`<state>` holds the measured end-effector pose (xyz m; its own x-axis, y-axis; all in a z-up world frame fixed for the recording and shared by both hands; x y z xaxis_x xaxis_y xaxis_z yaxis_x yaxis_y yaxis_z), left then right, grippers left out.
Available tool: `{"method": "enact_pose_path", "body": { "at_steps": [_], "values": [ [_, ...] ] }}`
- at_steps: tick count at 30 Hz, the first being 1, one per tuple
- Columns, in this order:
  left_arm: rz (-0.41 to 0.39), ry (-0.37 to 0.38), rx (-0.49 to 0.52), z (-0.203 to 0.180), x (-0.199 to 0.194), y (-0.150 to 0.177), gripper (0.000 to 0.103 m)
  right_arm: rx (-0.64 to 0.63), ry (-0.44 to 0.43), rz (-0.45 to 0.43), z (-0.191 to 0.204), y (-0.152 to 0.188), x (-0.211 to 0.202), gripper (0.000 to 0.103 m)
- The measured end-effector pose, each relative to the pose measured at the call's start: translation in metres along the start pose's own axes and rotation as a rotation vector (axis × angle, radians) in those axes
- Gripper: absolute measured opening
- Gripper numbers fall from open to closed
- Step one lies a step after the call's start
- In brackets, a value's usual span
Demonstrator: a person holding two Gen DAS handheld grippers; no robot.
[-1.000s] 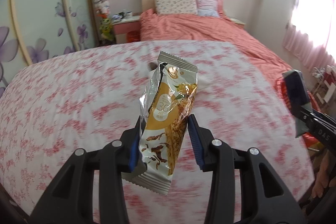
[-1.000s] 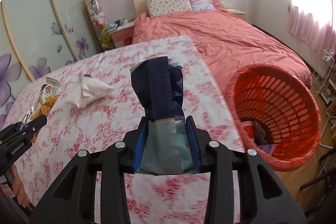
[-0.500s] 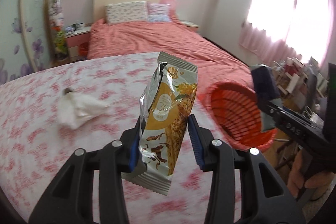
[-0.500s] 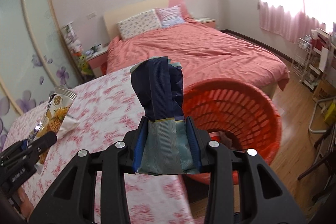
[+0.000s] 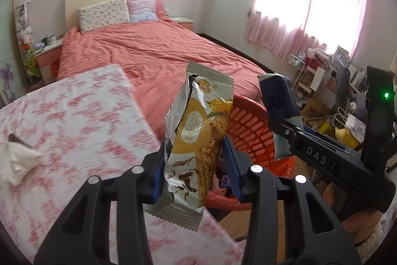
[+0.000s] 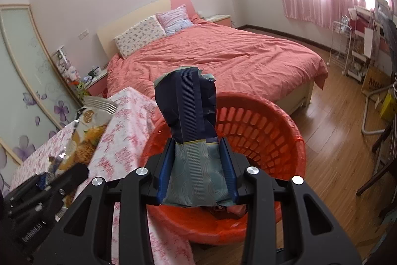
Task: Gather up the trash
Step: 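Carry the wrapper and cloth over the orange basket and release both, then grasp the white tissue with the left tool while the right tool grasps the brown hair clip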
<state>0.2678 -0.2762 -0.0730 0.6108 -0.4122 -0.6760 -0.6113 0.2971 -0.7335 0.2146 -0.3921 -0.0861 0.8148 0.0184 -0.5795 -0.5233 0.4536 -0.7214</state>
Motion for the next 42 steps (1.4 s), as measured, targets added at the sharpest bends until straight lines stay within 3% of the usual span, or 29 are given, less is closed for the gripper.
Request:
{"method": "enact_pose_path", "body": {
  "at_steps": [7,9,12,25,32,37,42],
  "values": [
    [0.060,0.015,0.015,-0.018,0.047,0.001,0.044,0.041,-0.007,0.018,-0.022,0.000,0.018,0.041],
    [0.079,0.004,0.010,-0.016,0.058,0.003,0.056,0.051,-0.012,0.021,-0.025,0.002,0.020,0.044],
    [0.090,-0.021,0.001,-0.010,0.066,0.006,0.063,0.059,-0.016,0.031,-0.029,0.006,0.025,0.058],
    [0.110,-0.159,-0.047,0.062,0.056,0.027,0.068,-0.002,0.012,0.086,-0.018,0.022,0.034,0.062],
    [0.062,-0.333,-0.092,0.138,0.021,0.035,0.078,-0.070,0.006,0.108,0.013,0.034,0.033,0.062],
    [0.002,-0.556,-0.161,0.218,-0.015,0.035,0.089,-0.135,-0.024,0.131,0.050,0.048,0.035,0.062],
    [0.024,-0.715,-0.259,0.290,-0.024,0.041,0.095,-0.206,-0.055,0.168,0.086,0.066,0.042,0.062]
  ]
}}
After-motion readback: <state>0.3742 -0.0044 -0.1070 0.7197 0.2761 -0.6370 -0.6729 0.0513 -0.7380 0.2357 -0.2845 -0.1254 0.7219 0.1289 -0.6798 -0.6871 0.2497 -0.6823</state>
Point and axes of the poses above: each gripper's, at about its wrist camera, not at the fingertips, and x roughly the way its jaws point, z to its left, y to its underside, the point moved 8 cm from there along x, roughly the way its jaws point, and after that the axes turned 8 degrees about -y, right-handed, at the moved point
